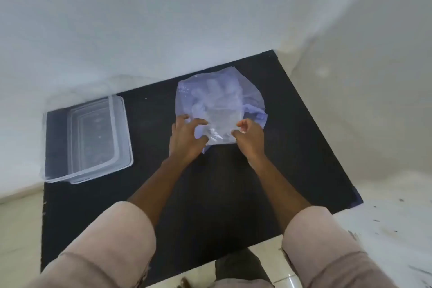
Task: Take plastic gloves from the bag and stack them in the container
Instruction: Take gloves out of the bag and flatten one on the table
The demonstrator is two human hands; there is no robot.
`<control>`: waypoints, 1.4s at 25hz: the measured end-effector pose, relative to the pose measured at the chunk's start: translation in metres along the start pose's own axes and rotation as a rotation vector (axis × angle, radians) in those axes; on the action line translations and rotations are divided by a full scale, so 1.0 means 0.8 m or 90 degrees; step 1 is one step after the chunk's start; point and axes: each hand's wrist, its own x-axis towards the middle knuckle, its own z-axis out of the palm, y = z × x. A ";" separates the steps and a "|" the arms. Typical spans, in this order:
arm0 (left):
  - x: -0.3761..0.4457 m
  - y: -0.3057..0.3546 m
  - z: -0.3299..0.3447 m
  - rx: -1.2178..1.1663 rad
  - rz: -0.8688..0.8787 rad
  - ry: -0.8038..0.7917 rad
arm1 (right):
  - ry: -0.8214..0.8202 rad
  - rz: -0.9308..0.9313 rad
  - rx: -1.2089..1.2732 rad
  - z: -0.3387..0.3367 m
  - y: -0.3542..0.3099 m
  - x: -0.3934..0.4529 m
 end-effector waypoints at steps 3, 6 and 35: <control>0.016 0.003 0.024 0.235 -0.062 -0.021 | 0.027 0.057 -0.271 0.018 0.011 0.034; 0.036 0.006 0.036 0.267 -0.093 -0.052 | -0.008 0.129 -0.280 0.025 0.000 0.049; -0.125 -0.108 0.009 -0.169 -0.136 0.065 | -0.059 0.331 0.283 0.025 0.100 -0.202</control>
